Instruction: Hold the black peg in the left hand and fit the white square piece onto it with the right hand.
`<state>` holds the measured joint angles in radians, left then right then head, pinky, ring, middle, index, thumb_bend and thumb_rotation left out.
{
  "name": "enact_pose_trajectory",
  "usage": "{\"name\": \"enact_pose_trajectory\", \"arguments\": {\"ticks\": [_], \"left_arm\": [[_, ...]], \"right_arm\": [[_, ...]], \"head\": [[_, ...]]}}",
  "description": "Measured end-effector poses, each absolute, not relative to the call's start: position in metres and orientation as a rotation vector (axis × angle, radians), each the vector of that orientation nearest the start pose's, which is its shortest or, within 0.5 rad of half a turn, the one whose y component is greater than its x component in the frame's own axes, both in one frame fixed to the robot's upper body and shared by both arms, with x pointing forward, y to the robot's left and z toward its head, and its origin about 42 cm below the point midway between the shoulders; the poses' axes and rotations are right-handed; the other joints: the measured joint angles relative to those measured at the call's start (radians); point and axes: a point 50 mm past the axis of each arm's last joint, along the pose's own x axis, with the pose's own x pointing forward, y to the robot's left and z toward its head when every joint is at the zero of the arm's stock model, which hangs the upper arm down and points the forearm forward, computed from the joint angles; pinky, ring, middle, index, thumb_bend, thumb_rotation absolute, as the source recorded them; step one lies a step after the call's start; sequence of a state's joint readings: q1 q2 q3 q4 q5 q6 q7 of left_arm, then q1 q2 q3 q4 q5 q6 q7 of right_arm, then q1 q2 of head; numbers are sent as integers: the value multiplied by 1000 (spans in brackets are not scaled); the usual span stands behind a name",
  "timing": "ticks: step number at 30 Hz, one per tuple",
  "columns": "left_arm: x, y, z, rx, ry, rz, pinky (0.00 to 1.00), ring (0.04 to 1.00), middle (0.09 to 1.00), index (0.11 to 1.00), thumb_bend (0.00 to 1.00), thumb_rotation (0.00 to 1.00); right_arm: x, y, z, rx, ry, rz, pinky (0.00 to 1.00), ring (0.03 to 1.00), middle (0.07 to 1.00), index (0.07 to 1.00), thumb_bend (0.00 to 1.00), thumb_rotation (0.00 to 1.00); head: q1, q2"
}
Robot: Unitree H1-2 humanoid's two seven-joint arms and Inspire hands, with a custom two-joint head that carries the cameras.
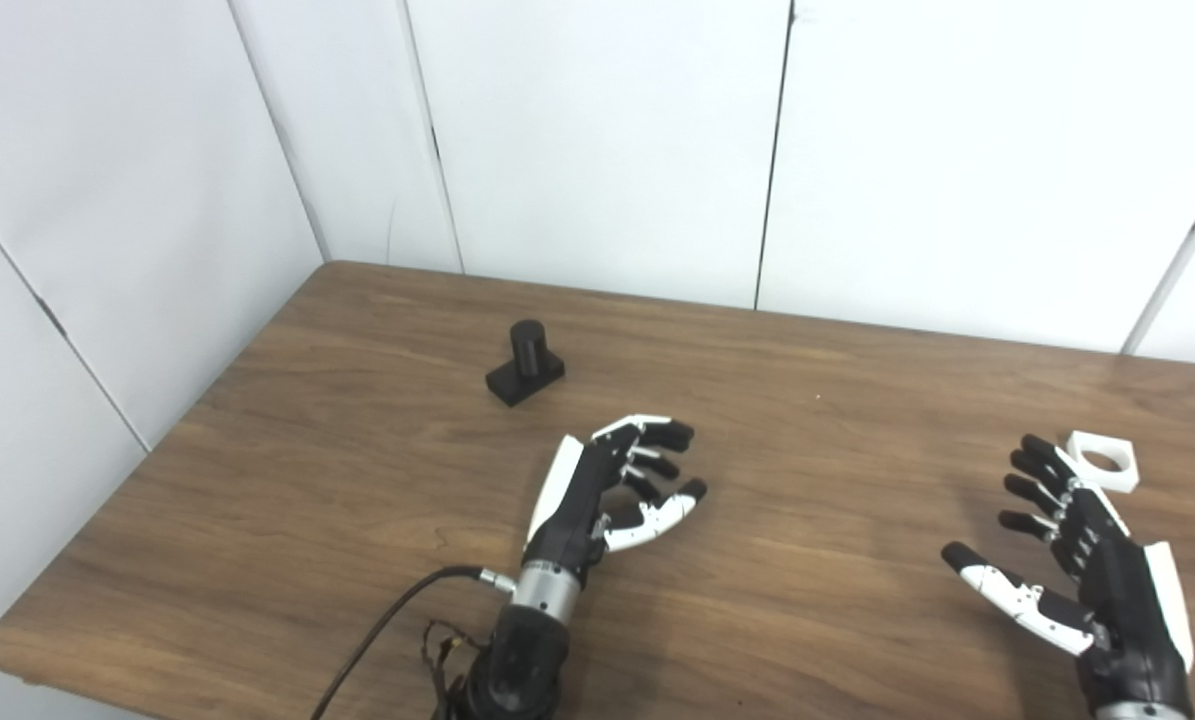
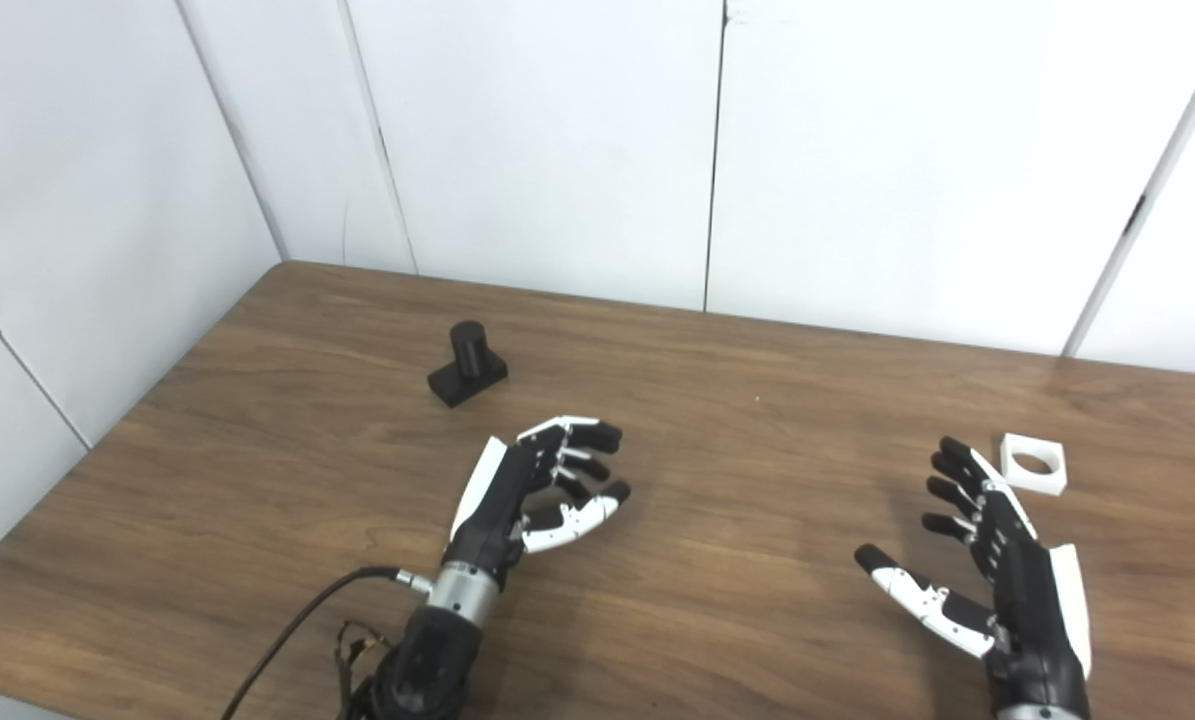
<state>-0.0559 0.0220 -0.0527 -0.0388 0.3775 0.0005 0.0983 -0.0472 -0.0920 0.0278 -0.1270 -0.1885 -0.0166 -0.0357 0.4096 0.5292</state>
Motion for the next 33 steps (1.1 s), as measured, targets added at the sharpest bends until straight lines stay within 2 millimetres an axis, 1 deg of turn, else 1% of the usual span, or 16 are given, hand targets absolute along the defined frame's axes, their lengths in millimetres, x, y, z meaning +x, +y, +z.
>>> {"name": "enact_pose_trajectory", "arguments": {"ticks": [1, 2, 4, 8, 9, 11, 15, 17, 20, 23, 25, 29, 32, 33], "left_arm": [[302, 212, 127, 454, -113, 68, 483, 602, 684, 658, 510, 158], [302, 213, 127, 457, -112, 71, 487, 602, 682, 657, 518, 171], [303, 217, 131, 526, -100, 92, 502, 610, 681, 658, 529, 199], [313, 222, 139, 632, -105, 119, 555, 658, 694, 658, 543, 257], [316, 224, 142, 660, -110, 125, 563, 666, 698, 658, 545, 265], [321, 226, 148, 692, -123, 136, 537, 646, 690, 661, 555, 283], [327, 230, 154, 711, -131, 153, 497, 612, 669, 660, 573, 291], [329, 232, 158, 734, -128, 167, 500, 619, 669, 663, 570, 295], [332, 242, 164, 764, -142, 182, 530, 650, 688, 661, 569, 274], [336, 251, 175, 785, -168, 209, 528, 651, 694, 660, 567, 290], [338, 253, 181, 797, -181, 219, 504, 632, 688, 659, 566, 287], [342, 257, 187, 824, -194, 234, 498, 624, 687, 663, 556, 287], [343, 262, 191, 859, -198, 250, 519, 643, 697, 665, 555, 304], [343, 264, 194, 871, -199, 259, 526, 654, 704, 660, 562, 296]], "right_arm": [[297, -229, 146, -276, -192, -8, 711, 816, 850, 862, 625, 0], [297, -229, 146, -277, -192, -8, 705, 808, 848, 858, 627, 0], [297, -230, 146, -281, -192, -10, 697, 797, 846, 851, 629, 0], [297, -233, 146, -281, -193, -12, 688, 788, 844, 843, 634, 0], [297, -234, 146, -281, -193, -13, 687, 785, 843, 842, 636, 0], [297, -236, 147, -286, -193, -15, 700, 787, 843, 840, 636, 0], [297, -237, 147, -285, -193, -18, 709, 795, 846, 843, 633, 0], [297, -236, 147, -283, -193, -17, 717, 804, 850, 844, 632, 0], [297, -235, 147, -275, -193, -17, 711, 802, 853, 847, 628, 0], [297, -234, 146, -271, -192, -17, 708, 801, 849, 849, 631, 0], [297, -234, 146, -271, -192, -17, 708, 800, 848, 847, 628, 0], [298, -234, 147, -269, -193, -17, 720, 805, 848, 847, 626, 0], [298, -235, 146, -266, -191, -18, 721, 804, 851, 848, 621, 0], [298, -235, 146, -265, -191, -19, 717, 801, 850, 847, 621, 0]], "head": [[0, -2], [0, -2], [2, -6], [8, -8], [11, -14], [12, -15], [12, -17], [11, -18], [12, -20], [14, -21], [14, -23], [15, -23], [18, -23], [20, -23]]}}
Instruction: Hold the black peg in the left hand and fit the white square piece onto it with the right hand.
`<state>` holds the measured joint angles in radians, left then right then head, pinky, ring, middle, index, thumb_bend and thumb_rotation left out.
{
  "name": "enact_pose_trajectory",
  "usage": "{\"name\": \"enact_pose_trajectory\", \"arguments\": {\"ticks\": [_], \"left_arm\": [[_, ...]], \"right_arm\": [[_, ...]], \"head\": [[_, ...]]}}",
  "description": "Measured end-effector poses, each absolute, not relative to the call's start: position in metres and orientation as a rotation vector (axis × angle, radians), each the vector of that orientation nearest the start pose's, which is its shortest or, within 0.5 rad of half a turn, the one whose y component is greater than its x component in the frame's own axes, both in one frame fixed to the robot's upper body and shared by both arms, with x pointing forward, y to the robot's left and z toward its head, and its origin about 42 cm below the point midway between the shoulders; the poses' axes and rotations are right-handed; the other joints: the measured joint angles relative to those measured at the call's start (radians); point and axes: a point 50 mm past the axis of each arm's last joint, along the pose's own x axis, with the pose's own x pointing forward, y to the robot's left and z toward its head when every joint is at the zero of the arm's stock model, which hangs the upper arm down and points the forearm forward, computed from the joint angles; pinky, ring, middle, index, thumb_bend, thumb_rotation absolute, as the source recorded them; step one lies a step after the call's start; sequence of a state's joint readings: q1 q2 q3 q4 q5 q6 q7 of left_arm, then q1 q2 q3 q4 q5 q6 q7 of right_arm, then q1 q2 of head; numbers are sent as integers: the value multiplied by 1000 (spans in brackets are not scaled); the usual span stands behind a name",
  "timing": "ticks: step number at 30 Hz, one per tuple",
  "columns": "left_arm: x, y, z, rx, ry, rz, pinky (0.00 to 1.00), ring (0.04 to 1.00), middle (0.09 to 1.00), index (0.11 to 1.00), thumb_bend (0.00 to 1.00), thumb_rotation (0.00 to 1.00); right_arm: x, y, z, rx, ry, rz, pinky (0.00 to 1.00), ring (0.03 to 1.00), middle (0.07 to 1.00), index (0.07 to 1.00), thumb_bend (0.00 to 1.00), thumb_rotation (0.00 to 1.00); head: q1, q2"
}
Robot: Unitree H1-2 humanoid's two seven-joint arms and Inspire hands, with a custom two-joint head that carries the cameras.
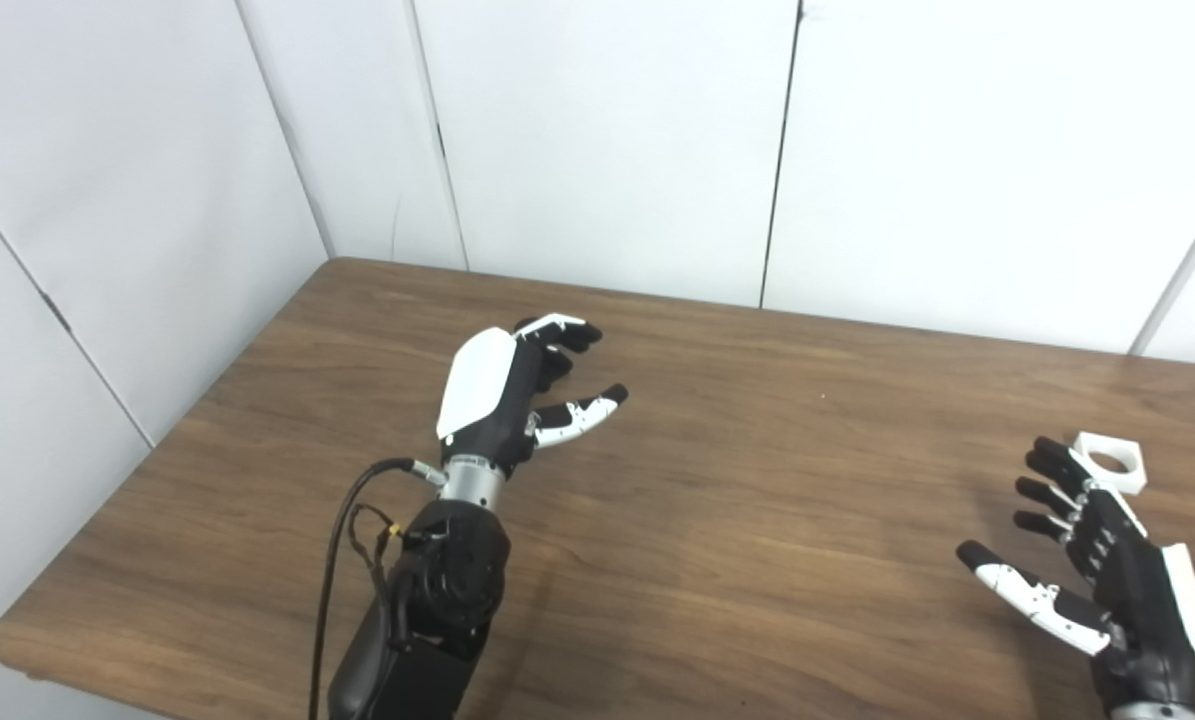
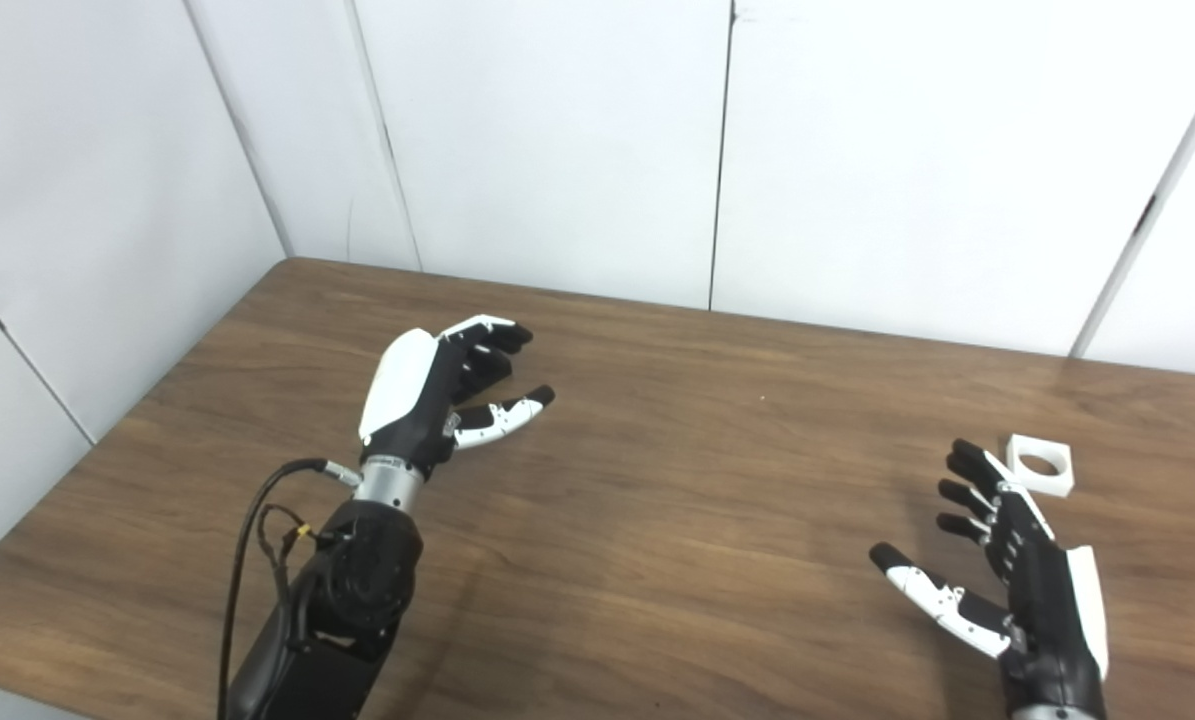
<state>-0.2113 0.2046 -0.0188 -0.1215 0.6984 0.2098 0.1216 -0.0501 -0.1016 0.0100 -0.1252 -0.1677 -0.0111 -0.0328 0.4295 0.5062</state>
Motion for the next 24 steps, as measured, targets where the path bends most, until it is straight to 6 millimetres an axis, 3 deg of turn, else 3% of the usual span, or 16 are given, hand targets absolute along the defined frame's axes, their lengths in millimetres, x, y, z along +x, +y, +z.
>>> {"name": "enact_pose_trajectory", "arguments": {"ticks": [10, 16, 24], "left_arm": [[354, 286, 221, 1038, -253, 370, 693, 814, 824, 676, 620, 371], [358, 293, 226, 1127, -252, 398, 755, 816, 826, 677, 650, 373], [371, 296, 227, 1226, -210, 426, 886, 922, 903, 716, 711, 469]], "right_arm": [[298, -236, 146, -268, -188, -18, 732, 799, 855, 853, 621, 0], [298, -237, 146, -269, -188, -20, 673, 775, 851, 848, 619, 0], [299, -239, 147, -275, -192, -18, 648, 767, 856, 847, 611, 0]], "head": [[3, 2], [5, 2], [2, -2]]}}
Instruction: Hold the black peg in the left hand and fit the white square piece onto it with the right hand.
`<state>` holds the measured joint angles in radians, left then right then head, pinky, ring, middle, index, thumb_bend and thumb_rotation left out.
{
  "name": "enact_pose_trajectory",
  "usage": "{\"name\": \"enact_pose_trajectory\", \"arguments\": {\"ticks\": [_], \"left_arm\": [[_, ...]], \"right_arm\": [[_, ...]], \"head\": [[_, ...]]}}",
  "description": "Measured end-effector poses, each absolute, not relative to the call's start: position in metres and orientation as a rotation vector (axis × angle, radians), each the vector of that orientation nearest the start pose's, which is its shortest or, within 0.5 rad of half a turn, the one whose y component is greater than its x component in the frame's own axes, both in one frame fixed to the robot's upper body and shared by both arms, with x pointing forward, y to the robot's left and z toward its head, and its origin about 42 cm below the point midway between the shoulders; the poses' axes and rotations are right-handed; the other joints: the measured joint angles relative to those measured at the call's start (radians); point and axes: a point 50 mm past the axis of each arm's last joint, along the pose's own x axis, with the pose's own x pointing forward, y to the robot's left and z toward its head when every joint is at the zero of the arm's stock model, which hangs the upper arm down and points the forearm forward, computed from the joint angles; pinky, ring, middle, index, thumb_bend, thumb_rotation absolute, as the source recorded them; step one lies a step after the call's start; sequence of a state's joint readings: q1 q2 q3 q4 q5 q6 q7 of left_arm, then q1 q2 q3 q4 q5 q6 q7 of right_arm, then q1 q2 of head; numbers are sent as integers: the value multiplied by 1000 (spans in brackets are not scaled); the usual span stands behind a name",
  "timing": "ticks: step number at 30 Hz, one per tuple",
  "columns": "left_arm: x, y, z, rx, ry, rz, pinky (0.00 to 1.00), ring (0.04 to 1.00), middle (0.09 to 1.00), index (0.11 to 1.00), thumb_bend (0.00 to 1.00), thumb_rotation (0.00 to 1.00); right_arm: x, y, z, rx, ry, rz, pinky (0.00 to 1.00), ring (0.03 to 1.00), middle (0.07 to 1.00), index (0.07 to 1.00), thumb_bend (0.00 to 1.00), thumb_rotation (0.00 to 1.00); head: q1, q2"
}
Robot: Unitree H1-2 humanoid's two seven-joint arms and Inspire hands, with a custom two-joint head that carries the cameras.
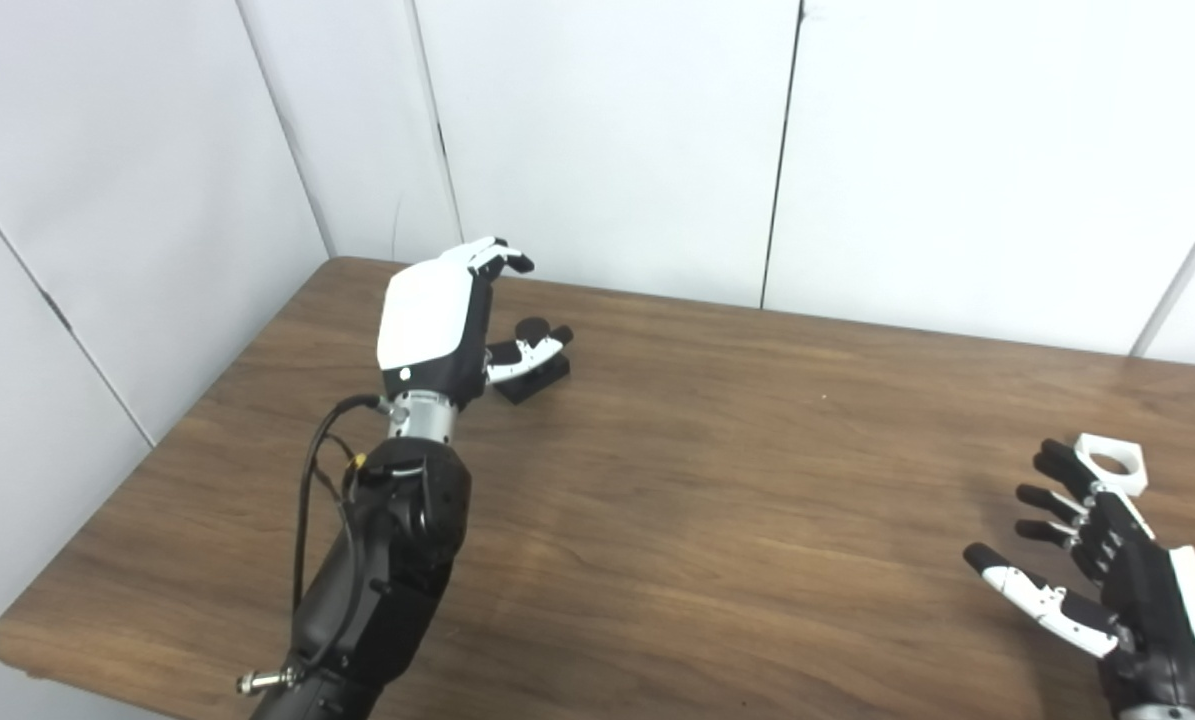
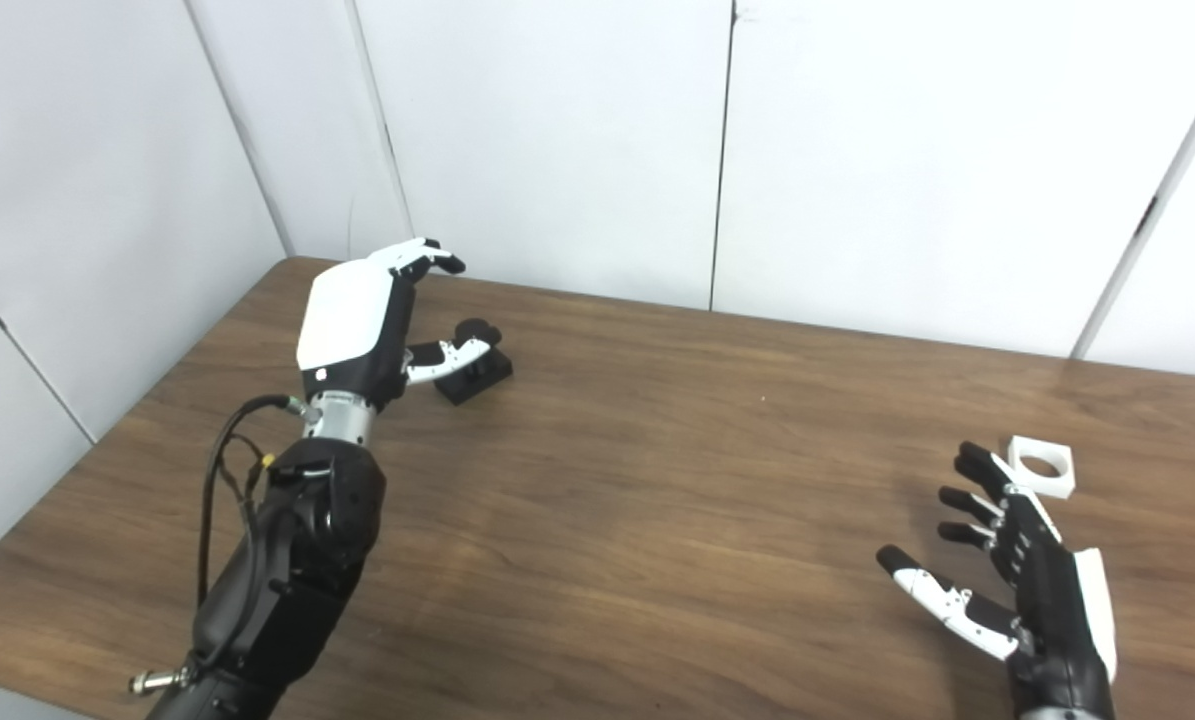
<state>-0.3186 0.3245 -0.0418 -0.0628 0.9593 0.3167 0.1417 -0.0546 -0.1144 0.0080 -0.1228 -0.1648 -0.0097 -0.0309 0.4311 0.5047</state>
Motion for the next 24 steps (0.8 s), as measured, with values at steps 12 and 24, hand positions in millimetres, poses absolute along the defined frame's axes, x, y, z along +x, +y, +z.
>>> {"name": "enact_pose_trajectory", "arguments": {"ticks": [12, 24], "left_arm": [[389, 301, 220, 1273, -78, 436, 949, 959, 955, 735, 804, 541], [403, 308, 206, 1329, 52, 420, 899, 958, 963, 702, 849, 604]], "right_arm": [[299, -239, 148, -286, -194, -19, 662, 753, 849, 827, 625, 0], [298, -239, 152, -298, -185, -24, 634, 741, 848, 822, 631, 0]], "head": [[-3, 3], [-11, 14]]}}
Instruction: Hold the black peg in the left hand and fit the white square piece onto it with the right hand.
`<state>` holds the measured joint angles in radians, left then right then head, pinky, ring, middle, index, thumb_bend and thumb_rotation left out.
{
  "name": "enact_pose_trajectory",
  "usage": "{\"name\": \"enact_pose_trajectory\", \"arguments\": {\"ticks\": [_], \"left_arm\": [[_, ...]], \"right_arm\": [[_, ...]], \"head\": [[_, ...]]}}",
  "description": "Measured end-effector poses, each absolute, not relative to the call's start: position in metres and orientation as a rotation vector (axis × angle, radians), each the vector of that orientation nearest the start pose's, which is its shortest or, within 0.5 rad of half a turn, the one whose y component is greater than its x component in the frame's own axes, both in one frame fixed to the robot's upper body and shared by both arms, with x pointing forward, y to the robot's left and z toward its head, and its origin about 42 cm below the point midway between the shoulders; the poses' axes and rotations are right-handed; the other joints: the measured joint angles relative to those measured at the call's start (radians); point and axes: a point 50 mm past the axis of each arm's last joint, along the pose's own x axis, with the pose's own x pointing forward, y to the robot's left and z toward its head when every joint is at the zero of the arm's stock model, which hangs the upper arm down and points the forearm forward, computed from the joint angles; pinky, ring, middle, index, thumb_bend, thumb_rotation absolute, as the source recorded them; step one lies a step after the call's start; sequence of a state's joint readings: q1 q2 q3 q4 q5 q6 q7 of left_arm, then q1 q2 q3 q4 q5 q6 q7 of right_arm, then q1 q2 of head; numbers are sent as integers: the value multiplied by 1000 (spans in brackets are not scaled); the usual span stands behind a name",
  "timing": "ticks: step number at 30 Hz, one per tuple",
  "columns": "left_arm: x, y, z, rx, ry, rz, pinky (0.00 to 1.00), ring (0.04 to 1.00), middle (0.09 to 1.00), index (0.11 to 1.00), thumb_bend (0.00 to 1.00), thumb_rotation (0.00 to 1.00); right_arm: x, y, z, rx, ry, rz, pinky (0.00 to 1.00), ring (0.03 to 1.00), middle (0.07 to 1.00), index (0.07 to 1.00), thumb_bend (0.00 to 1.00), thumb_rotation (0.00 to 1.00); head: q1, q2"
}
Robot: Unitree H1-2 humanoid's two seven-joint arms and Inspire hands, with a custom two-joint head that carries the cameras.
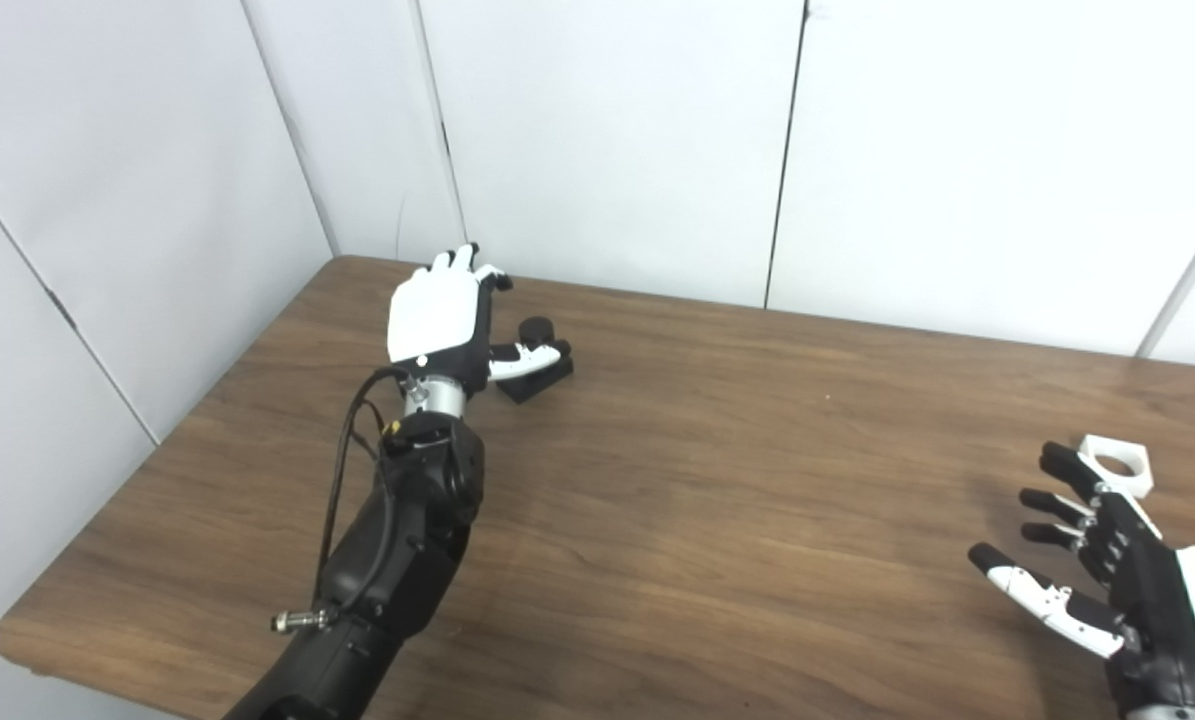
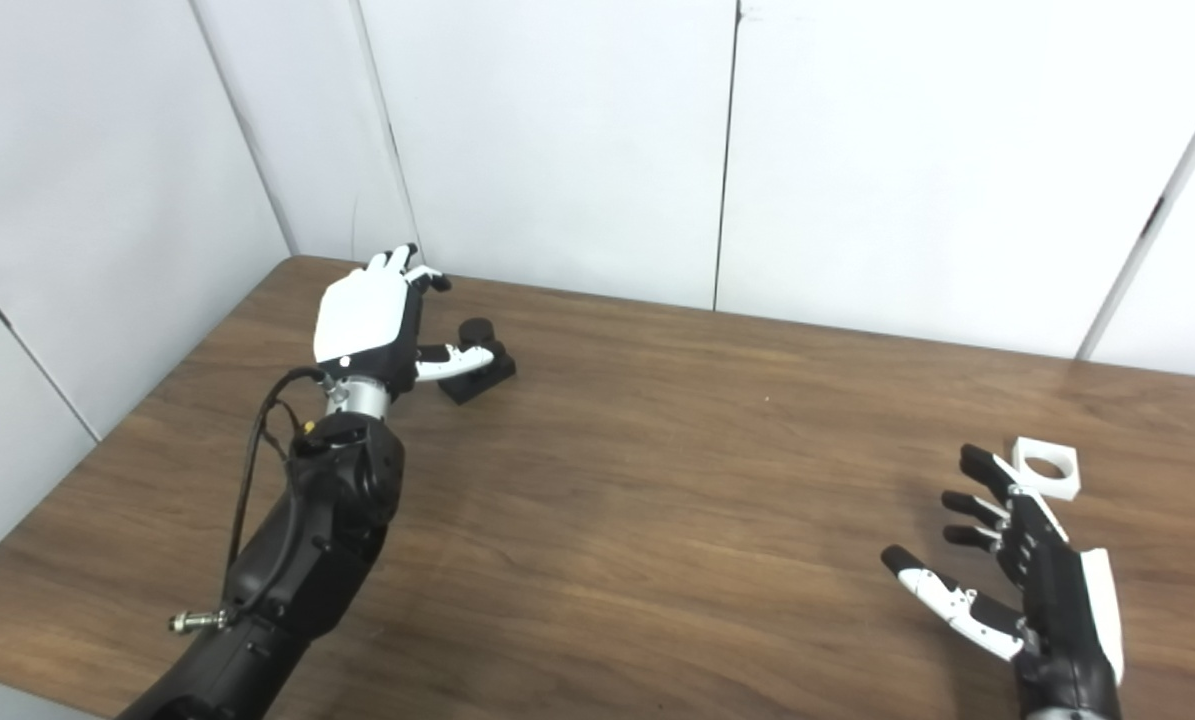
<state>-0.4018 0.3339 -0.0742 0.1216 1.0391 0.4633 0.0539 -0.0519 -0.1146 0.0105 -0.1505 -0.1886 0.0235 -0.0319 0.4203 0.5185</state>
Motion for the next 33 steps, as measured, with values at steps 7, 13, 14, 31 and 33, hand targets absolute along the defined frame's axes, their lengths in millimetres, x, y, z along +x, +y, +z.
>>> {"name": "enact_pose_trajectory", "arguments": {"ticks": [7, 13, 14, 31, 33], "left_arm": [[409, 310, 182, 1340, 141, 410, 867, 951, 956, 689, 871, 578], [415, 319, 163, 1363, 221, 398, 865, 952, 953, 693, 862, 566], [416, 321, 159, 1368, 237, 393, 863, 951, 952, 693, 861, 566], [430, 313, 144, 1374, 247, 360, 820, 921, 932, 699, 855, 546], [432, 314, 143, 1376, 245, 357, 814, 918, 928, 693, 842, 538]], "right_arm": [[297, -238, 154, -295, -191, -24, 630, 740, 850, 820, 621, 0], [296, -238, 156, -297, -183, -27, 645, 747, 854, 823, 600, 0], [296, -237, 156, -297, -177, -26, 646, 747, 854, 823, 600, 0], [294, -236, 156, -313, -178, -24, 624, 726, 844, 817, 596, 0], [294, -236, 156, -317, -178, -26, 622, 722, 844, 814, 598, 0]], "head": [[-6, 2], [-14, 5], [-14, 5], [-21, 11], [-21, 12]]}}
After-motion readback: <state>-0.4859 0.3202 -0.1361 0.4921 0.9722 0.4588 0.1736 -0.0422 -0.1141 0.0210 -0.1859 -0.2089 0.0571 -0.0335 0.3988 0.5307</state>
